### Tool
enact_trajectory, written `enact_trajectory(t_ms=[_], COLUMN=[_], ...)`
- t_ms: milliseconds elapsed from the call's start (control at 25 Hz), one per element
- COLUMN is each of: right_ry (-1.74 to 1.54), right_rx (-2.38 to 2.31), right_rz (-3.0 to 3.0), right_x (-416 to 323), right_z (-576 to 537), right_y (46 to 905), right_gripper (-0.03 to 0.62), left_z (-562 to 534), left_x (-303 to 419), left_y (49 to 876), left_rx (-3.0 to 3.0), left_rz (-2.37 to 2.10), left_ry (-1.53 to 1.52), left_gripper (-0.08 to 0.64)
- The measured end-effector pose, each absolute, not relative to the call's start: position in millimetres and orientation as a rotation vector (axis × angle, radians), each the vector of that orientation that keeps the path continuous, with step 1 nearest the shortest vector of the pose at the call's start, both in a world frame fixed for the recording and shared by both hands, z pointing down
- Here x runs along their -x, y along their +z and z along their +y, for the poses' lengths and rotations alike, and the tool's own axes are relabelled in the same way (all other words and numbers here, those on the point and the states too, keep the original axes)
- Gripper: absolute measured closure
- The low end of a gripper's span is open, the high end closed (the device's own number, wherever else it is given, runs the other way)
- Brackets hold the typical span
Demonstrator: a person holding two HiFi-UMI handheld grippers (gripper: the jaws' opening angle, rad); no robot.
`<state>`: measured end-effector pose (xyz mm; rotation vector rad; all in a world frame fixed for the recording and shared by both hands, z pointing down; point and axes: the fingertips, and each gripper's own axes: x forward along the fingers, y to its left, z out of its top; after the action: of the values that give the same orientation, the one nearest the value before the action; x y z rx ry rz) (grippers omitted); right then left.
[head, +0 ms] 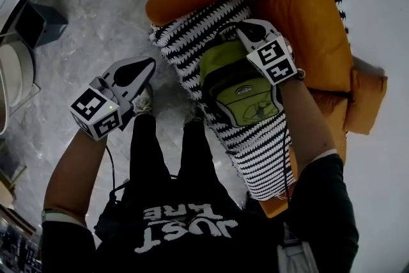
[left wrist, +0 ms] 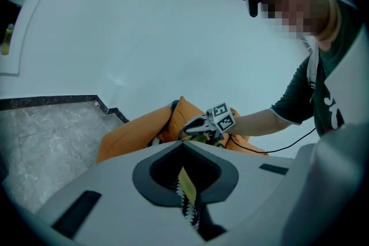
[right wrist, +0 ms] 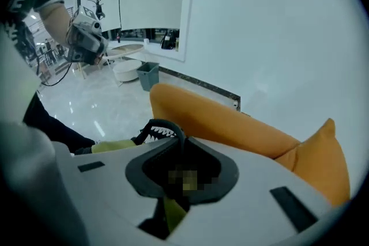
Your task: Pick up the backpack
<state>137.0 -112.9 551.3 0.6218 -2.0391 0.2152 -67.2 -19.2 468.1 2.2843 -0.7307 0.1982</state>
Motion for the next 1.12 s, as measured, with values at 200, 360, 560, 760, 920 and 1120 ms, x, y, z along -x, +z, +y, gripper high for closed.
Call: enact_trajectory(t_ms=[200, 360, 560, 760, 920, 1120], right_ry=[0.22, 0.282, 0.407, 0.464, 0.466, 0.468], right_rx=[-0.803, -0.978, -1.248, -1.493, -1.696, -1.814], right_rz=[-2.146, -2.218, -2.318, -2.422, -2.503, -2.598], right_x=[-170, -207, -258, -315, -355, -374], right_z=[-93, -77, -53, -18, 9, 32], right_y=[486, 444, 390, 327, 271, 212], right_gripper=[0.529, 0.528, 0.528, 0.526, 0.528, 0.526], left_z=[-18, -18, -16, -5, -3, 12], left_x=[54, 34, 12, -11, -30, -51], left_y=[425, 390, 344, 298, 257, 209], left_rx=[-2.313, -2.348, -2.399, -2.45, -2.523, -2.589], left_rz=[-0.74, -0.718, -0.689, -0.664, -0.619, -0.583], left_ry=[0.173, 0.172, 0.194, 0.219, 0.227, 0.216], left_gripper=[0.559, 0.558, 0.559, 0.559, 0.558, 0.56])
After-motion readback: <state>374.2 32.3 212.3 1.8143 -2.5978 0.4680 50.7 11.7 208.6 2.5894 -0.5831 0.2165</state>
